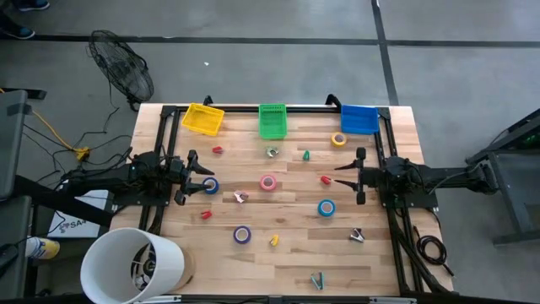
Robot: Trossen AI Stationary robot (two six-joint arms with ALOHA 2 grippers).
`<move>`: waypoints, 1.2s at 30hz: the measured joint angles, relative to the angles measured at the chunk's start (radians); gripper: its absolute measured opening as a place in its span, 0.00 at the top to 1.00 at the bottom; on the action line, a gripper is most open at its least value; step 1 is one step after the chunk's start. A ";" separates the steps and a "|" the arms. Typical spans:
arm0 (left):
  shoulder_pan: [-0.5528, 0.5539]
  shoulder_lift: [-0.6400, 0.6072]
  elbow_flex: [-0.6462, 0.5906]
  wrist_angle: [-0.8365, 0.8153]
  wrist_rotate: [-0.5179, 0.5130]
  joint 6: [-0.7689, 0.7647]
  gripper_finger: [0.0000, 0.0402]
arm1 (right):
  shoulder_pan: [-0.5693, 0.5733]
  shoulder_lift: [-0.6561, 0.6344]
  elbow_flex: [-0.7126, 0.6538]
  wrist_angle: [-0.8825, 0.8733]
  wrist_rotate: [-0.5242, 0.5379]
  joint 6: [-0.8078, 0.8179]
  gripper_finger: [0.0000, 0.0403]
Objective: Pick and place Stapler, Stapler remover, tape
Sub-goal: Put the right red stapler into the green basket
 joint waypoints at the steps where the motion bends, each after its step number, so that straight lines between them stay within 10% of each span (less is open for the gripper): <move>1: 0.000 0.000 0.000 0.000 0.000 0.000 0.47 | 0.000 0.000 0.000 0.000 0.001 -0.018 0.58; 36: 0.000 0.000 0.000 0.000 0.000 0.000 0.47 | -0.001 0.001 0.000 0.016 0.241 0.436 0.58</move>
